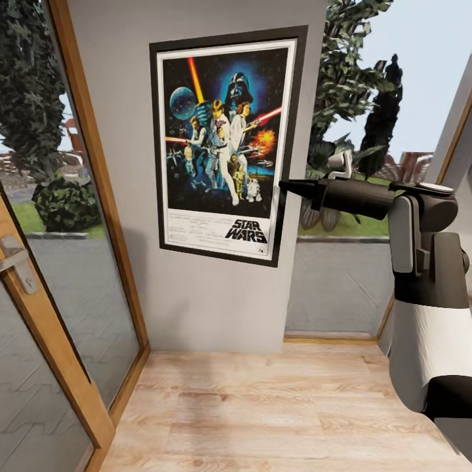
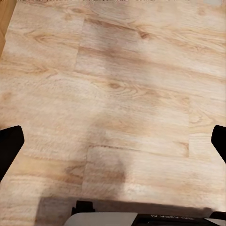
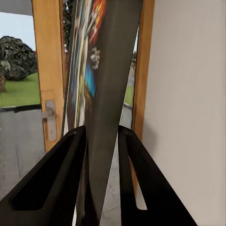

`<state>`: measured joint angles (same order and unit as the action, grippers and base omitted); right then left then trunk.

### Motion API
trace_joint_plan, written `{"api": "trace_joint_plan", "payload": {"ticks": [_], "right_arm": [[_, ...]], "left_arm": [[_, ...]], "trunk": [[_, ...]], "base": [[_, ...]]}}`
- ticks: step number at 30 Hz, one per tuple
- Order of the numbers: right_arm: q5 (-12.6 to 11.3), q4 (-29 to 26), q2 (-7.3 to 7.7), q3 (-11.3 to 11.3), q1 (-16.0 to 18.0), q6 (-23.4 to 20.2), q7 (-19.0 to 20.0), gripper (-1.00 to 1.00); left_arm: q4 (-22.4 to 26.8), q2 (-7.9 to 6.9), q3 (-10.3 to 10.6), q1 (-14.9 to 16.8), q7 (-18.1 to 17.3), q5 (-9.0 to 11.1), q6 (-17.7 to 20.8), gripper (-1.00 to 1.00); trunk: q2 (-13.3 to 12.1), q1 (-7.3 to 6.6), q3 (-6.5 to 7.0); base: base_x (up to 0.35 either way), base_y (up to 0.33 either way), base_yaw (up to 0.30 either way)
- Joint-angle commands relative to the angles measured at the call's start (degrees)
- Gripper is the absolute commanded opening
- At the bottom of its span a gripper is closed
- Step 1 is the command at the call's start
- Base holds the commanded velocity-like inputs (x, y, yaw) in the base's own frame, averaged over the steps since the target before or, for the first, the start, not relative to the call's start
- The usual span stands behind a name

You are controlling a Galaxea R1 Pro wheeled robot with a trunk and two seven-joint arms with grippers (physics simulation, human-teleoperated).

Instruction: Pick up the poster from the kitchen countertop and hang it on one of the wall nails in the kitchen.

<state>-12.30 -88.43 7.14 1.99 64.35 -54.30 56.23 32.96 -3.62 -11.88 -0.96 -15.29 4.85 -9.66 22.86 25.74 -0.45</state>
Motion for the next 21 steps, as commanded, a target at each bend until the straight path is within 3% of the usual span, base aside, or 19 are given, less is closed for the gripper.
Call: {"api": "trace_joint_plan", "payload": {"ticks": [1, 8, 18, 21], "right_arm": [[-0.01, 0.01, 0.00, 0.04, 0.04, -0.24, 0.28, -1.00], [-0.01, 0.01, -0.02, -0.99, 0.06, -0.28, 0.28, -1.00], [-0.02, 0.01, -0.05, -1.77, 0.07, -0.26, 0.31, -1.00], [-0.01, 0.01, -0.03, -1.80, 0.07, -0.21, 2.15, -1.00]], "left_arm": [[0.04, 0.01, -0.15, -0.01, -0.46, 0.51, 0.08, 1.00], [0.08, 0.01, -0.15, -0.01, -0.47, 0.51, 0.08, 1.00], [0.09, 0.01, -0.16, -0.01, -0.48, 0.51, 0.08, 1.00], [0.09, 0.01, -0.16, -0.01, -0.47, 0.51, 0.08, 1.00]], "trunk": [[0.06, 0.04, -0.05], [0.06, 0.04, -0.05], [0.06, 0.04, -0.05], [0.06, 0.04, -0.05]], "base": [[0.176, 0.029, 0.000], [0.174, 0.035, 0.000], [0.020, 0.004, 0.000], [0.002, 0.000, 0.000]]}}
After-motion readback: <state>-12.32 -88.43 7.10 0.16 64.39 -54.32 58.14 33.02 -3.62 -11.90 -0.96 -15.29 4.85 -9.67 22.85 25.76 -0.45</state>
